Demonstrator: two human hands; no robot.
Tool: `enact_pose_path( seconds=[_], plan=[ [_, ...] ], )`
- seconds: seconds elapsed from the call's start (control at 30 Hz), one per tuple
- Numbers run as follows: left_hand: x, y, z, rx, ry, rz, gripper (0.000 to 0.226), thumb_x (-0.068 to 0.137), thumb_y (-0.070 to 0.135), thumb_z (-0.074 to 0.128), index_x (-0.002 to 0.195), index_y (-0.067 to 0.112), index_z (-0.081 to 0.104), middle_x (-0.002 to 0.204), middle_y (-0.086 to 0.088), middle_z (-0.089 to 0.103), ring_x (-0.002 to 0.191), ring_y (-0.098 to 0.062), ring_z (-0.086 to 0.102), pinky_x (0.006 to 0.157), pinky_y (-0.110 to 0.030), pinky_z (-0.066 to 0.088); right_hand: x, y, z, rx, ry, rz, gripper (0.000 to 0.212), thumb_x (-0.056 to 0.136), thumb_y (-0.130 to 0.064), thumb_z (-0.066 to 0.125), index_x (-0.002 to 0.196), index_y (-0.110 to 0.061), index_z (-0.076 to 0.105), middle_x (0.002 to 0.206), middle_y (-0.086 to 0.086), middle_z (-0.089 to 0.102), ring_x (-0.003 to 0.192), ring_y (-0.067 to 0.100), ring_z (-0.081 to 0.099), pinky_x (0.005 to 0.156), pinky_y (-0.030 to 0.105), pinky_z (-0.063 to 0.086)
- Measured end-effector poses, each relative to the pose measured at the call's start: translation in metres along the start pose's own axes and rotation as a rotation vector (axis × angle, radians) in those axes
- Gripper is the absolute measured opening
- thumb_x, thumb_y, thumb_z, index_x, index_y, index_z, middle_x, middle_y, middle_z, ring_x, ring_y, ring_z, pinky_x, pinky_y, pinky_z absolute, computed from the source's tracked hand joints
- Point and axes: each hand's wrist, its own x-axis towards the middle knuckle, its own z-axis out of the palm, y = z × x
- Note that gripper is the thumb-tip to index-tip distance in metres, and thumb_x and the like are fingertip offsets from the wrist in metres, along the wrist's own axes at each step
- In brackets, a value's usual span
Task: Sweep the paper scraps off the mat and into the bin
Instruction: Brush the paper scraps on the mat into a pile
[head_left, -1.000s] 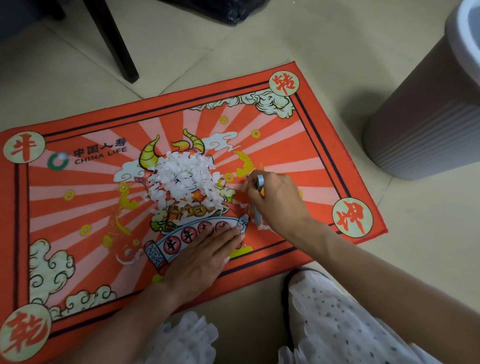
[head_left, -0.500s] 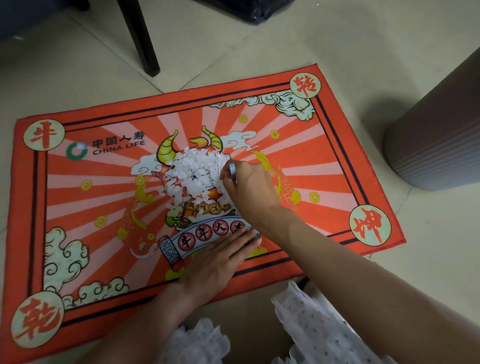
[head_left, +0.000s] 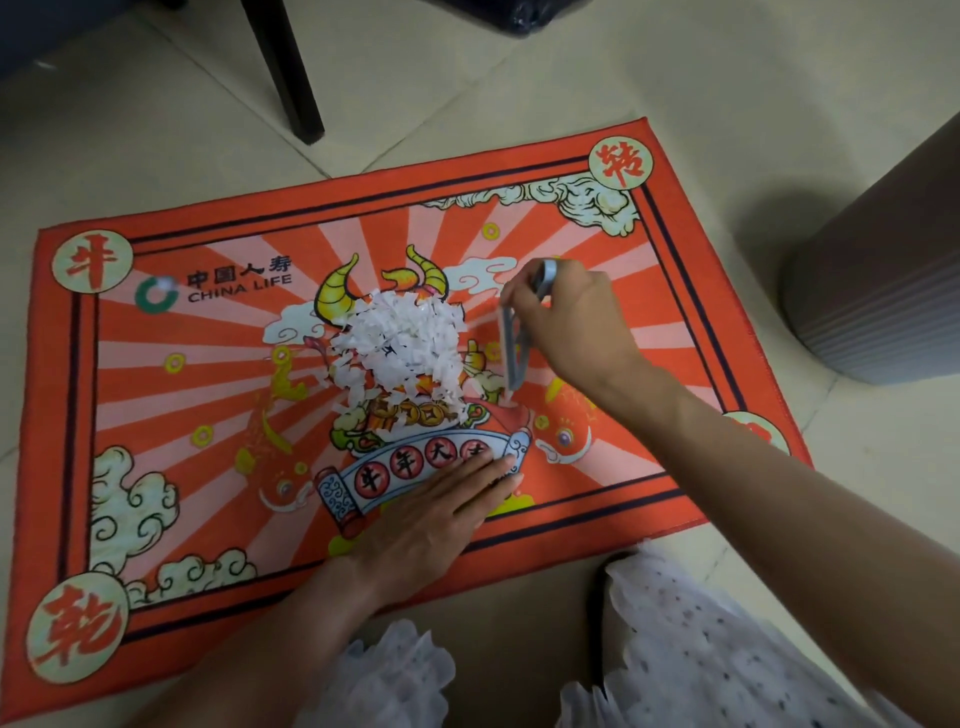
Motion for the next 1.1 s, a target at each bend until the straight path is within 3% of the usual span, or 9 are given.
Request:
enact_pose_path(
  seconds=[0.13, 0.3, 0.5, 0.67, 0.8, 0.93, 1.03, 1.1],
  plan=[
    [0.002, 0.002, -0.002, 0.028, 0.009, -0.028, 0.057, 0.105, 0.020, 0.034, 0.157, 0.019, 0.013, 0.165, 0.004, 0.010, 0.151, -0.011, 0.000, 0.122, -0.030, 0.002, 0.003, 0.018, -0.013, -0.024, -0.015, 0.014, 0.028, 0.093, -0.026, 0.048, 0.084, -0.006, 0.066, 0.077, 0.015, 0.069, 0.065, 0.035, 0.064, 0.060, 0.046, 0.055],
    [0.003, 0.000, -0.002, 0.067, -0.011, -0.028, 0.061, 0.104, 0.022, 0.037, 0.157, 0.016, 0.008, 0.165, 0.003, 0.004, 0.152, -0.013, 0.000, 0.120, -0.035, 0.005, -0.009, 0.033, -0.020, -0.065, -0.042, -0.029, 0.023, 0.096, -0.020, 0.050, 0.083, -0.010, 0.066, 0.072, 0.013, 0.069, 0.058, 0.029, 0.055, 0.056, 0.040, 0.049],
    [-0.002, 0.000, -0.007, 0.091, -0.001, -0.061, 0.060, 0.103, 0.023, 0.037, 0.157, 0.015, 0.013, 0.165, 0.002, 0.008, 0.152, -0.013, 0.003, 0.121, -0.030, 0.000, -0.013, 0.025, -0.021, 0.052, -0.039, -0.129, 0.016, 0.099, -0.029, 0.051, 0.092, -0.019, 0.062, 0.074, 0.004, 0.068, 0.064, 0.023, 0.066, 0.060, 0.042, 0.052],
    [-0.021, -0.008, -0.008, 0.092, 0.006, -0.104, 0.064, 0.102, 0.022, 0.042, 0.157, 0.015, 0.010, 0.165, 0.001, 0.005, 0.152, -0.014, 0.004, 0.120, -0.035, 0.011, -0.003, -0.006, -0.019, 0.156, -0.105, -0.245, 0.009, 0.096, -0.023, 0.057, 0.102, -0.020, 0.063, 0.079, -0.002, 0.071, 0.063, 0.028, 0.069, 0.060, 0.045, 0.056],
    [-0.047, -0.016, -0.012, 0.060, 0.066, -0.197, 0.062, 0.102, 0.028, 0.036, 0.157, 0.015, 0.011, 0.165, 0.001, 0.007, 0.152, -0.016, 0.007, 0.120, -0.034, 0.013, 0.000, -0.034, -0.003, 0.164, -0.215, -0.338, 0.011, 0.093, -0.026, 0.064, 0.102, -0.020, 0.066, 0.078, -0.006, 0.069, 0.064, 0.014, 0.068, 0.056, 0.033, 0.052],
    [-0.080, -0.026, -0.019, -0.027, 0.181, -0.385, 0.070, 0.099, 0.045, 0.040, 0.157, 0.015, 0.014, 0.165, 0.003, 0.010, 0.151, -0.015, 0.009, 0.121, -0.029, 0.012, 0.000, -0.049, 0.017, 0.099, -0.389, -0.387, 0.008, 0.089, -0.026, 0.069, 0.093, -0.020, 0.071, 0.079, -0.013, 0.067, 0.071, 0.001, 0.064, 0.062, 0.018, 0.046],
    [-0.105, -0.038, -0.019, -0.051, 0.263, -0.528, 0.071, 0.098, 0.047, 0.040, 0.156, 0.013, 0.019, 0.164, 0.001, 0.013, 0.151, -0.018, 0.012, 0.122, -0.031, 0.015, -0.004, -0.058, 0.031, 0.050, -0.532, -0.400, 0.010, 0.088, -0.026, 0.072, 0.089, -0.016, 0.073, 0.082, -0.004, 0.072, 0.070, 0.004, 0.064, 0.063, 0.020, 0.049],
    [-0.119, -0.045, -0.015, -0.041, 0.302, -0.617, 0.067, 0.099, 0.045, 0.038, 0.155, 0.012, 0.022, 0.164, -0.001, 0.017, 0.151, -0.020, 0.016, 0.119, -0.039, 0.026, -0.009, -0.065, 0.042, 0.043, -0.659, -0.392, 0.011, 0.087, -0.026, 0.073, 0.092, -0.016, 0.073, 0.083, -0.002, 0.073, 0.071, 0.008, 0.067, 0.065, 0.024, 0.054]
  ],
)
